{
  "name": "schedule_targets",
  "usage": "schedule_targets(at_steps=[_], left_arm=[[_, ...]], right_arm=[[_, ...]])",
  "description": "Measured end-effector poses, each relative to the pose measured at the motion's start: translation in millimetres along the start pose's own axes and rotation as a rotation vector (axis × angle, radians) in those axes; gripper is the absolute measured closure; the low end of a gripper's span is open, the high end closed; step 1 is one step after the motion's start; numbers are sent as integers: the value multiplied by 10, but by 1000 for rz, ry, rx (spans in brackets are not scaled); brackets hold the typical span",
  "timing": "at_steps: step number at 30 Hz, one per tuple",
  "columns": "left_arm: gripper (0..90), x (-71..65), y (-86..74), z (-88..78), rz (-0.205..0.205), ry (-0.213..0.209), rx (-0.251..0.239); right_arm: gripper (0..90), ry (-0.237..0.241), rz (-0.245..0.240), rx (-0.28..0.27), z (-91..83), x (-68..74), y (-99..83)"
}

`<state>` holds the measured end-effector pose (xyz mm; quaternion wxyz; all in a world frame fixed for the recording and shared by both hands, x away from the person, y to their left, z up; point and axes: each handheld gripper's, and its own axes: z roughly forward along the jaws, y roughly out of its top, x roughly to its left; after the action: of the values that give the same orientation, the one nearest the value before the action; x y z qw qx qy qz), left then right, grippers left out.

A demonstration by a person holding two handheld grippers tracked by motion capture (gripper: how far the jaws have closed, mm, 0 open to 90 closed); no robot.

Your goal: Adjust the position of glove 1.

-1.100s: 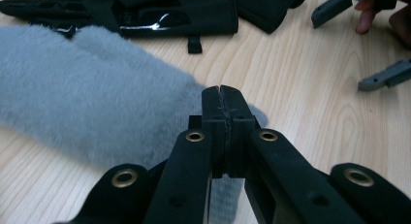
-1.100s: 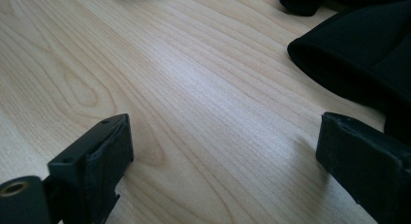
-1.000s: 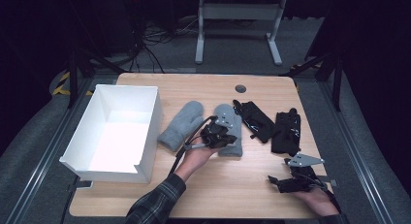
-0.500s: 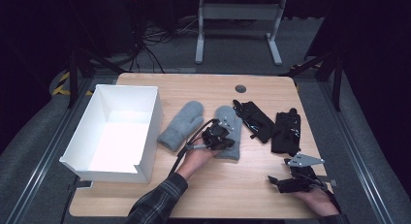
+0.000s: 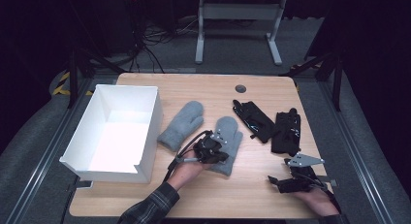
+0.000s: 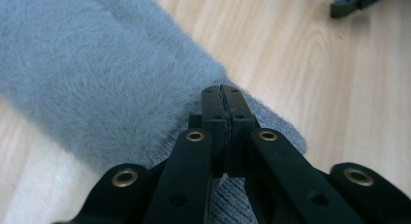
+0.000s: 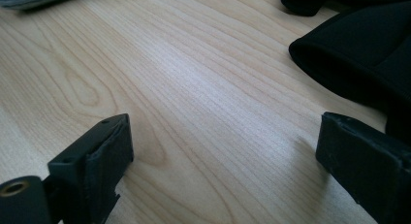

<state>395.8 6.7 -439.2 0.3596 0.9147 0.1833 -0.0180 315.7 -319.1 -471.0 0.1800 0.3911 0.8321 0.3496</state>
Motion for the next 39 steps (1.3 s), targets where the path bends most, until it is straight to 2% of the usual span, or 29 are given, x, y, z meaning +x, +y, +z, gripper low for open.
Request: schedule_targets(at_steps=[5,10,15,20,23,25,26,27,29,31,33,35,39], left_arm=[[900,-108,-109,-87,13,-2,19],[900,-218,-252,-192,10,-12,35],[900,-296,-326,-282,19,-11,20],[900,-271,-252,-385,14,17,-24],[900,-163,-198,-425,-5,64,-42],[900,-64,-160,-433,-27,84,-77],[900,-14,-142,-426,-36,85,-88],[900,41,-121,-412,-43,105,-90],[900,130,-100,-367,-65,108,-97],[900,176,-96,-285,-74,122,-67],[900,208,-109,-188,-76,116,-39],[900,206,-115,-55,-70,126,-3],[900,137,-53,63,-45,113,15]], right_arm=[[68,0,0,0,0,0,0],[68,0,0,0,0,0,0],[68,0,0,0,0,0,0],[68,0,0,0,0,1,0],[68,0,0,0,0,0,0],[68,0,0,0,0,0,0],[68,0,0,0,0,0,0],[68,0,0,0,0,1,0],[68,0,0,0,0,1,0],[69,-1,1,0,0,1,0],[69,-1,0,0,-2,3,-2],[69,-1,0,0,-3,4,-2],[69,-1,0,0,-3,4,-2]])
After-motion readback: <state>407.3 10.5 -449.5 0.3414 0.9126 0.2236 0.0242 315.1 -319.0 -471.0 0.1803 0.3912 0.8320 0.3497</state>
